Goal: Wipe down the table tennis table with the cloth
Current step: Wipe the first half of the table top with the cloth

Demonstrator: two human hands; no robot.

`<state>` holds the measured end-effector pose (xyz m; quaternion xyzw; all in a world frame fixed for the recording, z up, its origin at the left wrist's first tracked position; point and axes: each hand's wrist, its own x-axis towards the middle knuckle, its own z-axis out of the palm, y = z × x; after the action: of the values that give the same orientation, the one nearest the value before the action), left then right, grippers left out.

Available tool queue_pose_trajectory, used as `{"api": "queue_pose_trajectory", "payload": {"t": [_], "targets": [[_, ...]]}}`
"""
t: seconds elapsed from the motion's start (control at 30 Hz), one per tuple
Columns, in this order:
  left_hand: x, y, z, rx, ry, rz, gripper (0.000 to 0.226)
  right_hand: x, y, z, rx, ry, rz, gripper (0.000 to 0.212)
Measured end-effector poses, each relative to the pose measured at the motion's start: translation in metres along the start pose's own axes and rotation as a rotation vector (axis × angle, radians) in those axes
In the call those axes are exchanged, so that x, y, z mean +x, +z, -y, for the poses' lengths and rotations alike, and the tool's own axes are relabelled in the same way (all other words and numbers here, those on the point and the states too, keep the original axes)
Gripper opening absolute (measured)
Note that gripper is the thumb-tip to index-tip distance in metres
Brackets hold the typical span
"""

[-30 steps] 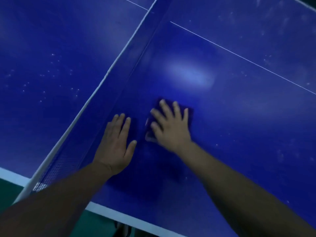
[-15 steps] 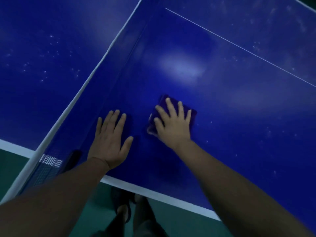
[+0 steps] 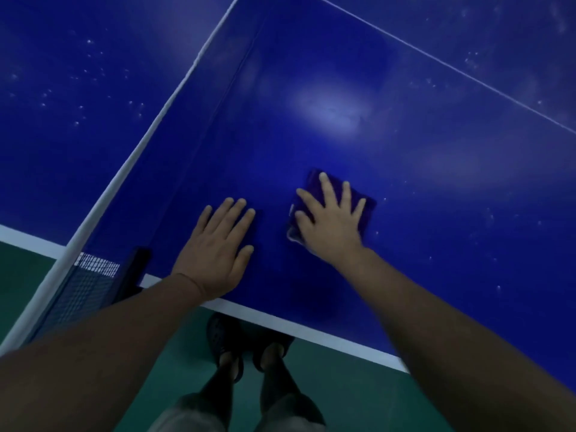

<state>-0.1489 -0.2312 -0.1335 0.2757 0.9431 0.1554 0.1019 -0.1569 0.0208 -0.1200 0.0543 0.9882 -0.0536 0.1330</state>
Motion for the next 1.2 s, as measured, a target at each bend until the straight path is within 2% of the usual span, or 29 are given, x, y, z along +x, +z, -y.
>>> {"api": "queue_pose_trajectory", "payload": {"t": [0.07, 0.13, 0.2, 0.27, 0.33, 0.37, 0.47, 0.53, 0.6, 0.7, 0.8, 0.87, 0.97, 1.07, 1.13, 1.2], "targets": [[-0.006, 0.003, -0.005, -0.108, -0.104, -0.069, 0.068, -0.034, 0.021, 0.035, -0.019, -0.040, -0.080, 0.056], [-0.008, 0.005, -0.008, -0.127, -0.158, -0.097, 0.068, -0.097, 0.043, 0.052, -0.034, -0.206, -0.079, 0.053], [-0.008, 0.003, -0.009, -0.089, -0.147, -0.067, 0.068, -0.146, 0.054, 0.041, -0.065, -0.346, -0.040, 0.060], [-0.008, 0.002, -0.011, -0.001, -0.065, -0.007, 0.069, -0.141, 0.046, 0.009, -0.090, -0.447, -0.025, 0.069], [-0.011, 0.003, -0.013, 0.098, 0.035, 0.055, 0.070, -0.111, 0.031, -0.021, -0.134, -0.428, -0.032, 0.074], [-0.012, 0.003, -0.015, 0.128, 0.049, 0.075, 0.070, -0.093, 0.022, -0.032, -0.129, -0.354, -0.014, 0.074], [-0.014, 0.007, -0.023, 0.113, -0.028, 0.067, 0.069, -0.059, 0.013, -0.033, -0.081, -0.072, -0.020, 0.074], [-0.013, 0.009, -0.030, 0.084, -0.076, 0.053, 0.069, -0.072, 0.025, -0.012, -0.073, 0.011, -0.062, 0.074], [-0.012, 0.010, -0.038, 0.064, -0.104, 0.048, 0.068, -0.110, 0.041, 0.005, -0.065, -0.048, -0.062, 0.072], [-0.013, 0.014, -0.050, 0.044, -0.138, 0.035, 0.067, -0.162, 0.053, -0.002, -0.045, -0.244, -0.021, 0.070], [-0.012, 0.018, -0.060, 0.052, -0.170, 0.016, 0.066, -0.135, 0.037, -0.037, -0.094, -0.459, 0.013, 0.064], [-0.008, 0.021, -0.067, 0.060, -0.172, -0.002, 0.065, -0.085, 0.018, -0.064, -0.145, -0.442, -0.030, 0.061], [0.002, 0.026, -0.082, 0.024, -0.181, -0.060, 0.062, -0.016, -0.013, -0.094, -0.147, -0.232, -0.055, 0.062], [0.022, 0.029, -0.092, -0.007, -0.232, -0.121, 0.059, -0.020, -0.004, -0.083, -0.112, -0.149, -0.099, 0.063], [0.038, 0.028, -0.093, -0.023, -0.284, -0.146, 0.059, -0.067, 0.019, -0.063, -0.086, -0.272, -0.096, 0.062], [0.049, 0.029, -0.092, -0.031, -0.331, -0.145, 0.060, -0.123, 0.042, -0.052, -0.066, -0.479, -0.042, 0.058]]}}
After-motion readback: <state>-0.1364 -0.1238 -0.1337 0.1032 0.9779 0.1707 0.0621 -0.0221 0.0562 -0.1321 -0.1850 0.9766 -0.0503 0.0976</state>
